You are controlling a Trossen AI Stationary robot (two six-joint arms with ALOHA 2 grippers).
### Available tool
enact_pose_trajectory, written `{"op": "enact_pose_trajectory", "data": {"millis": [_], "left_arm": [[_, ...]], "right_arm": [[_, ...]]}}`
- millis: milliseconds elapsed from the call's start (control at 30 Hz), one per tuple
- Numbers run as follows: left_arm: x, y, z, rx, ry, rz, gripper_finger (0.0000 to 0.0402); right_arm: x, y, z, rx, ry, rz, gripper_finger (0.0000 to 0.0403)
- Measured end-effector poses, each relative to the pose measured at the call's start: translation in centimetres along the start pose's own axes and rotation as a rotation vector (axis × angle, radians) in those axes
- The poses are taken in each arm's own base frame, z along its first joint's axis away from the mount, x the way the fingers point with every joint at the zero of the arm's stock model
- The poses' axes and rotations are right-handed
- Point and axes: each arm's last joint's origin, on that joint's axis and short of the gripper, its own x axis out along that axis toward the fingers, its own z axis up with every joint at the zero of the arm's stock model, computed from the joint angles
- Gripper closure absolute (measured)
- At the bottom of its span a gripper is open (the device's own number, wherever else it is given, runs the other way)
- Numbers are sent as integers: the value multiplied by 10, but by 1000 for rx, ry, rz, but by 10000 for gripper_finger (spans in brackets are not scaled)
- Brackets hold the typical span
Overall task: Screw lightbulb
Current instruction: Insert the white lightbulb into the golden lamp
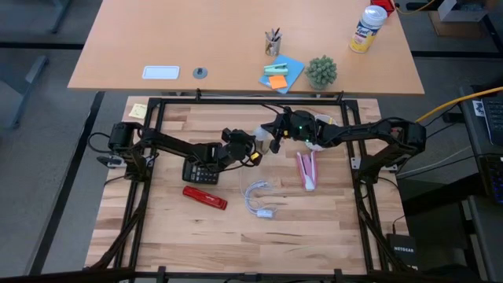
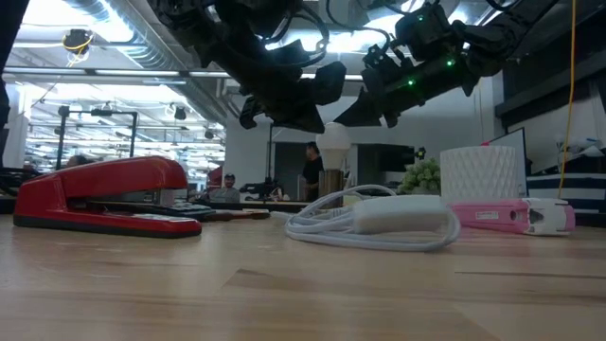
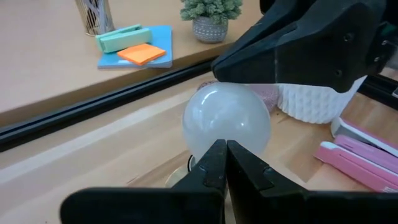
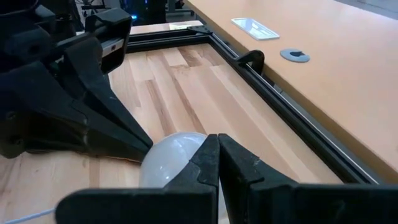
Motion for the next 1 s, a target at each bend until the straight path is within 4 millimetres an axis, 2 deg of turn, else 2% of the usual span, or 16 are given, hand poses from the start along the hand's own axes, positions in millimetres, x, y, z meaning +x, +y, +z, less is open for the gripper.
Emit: {"op": "enact_pose_trajectory", "data": {"millis": [233, 700, 1000], "left_arm": [[2, 2, 1, -2, -3, 12, 400], [-16, -15, -7, 32, 1, -51, 400], [-15, -14, -7, 29, 1, -51, 400]], "right_arm": [[0, -1, 0, 4, 1, -20, 395], [0, -1, 3, 6, -43, -33, 395], [0, -1, 5, 6, -58, -35, 395]]}}
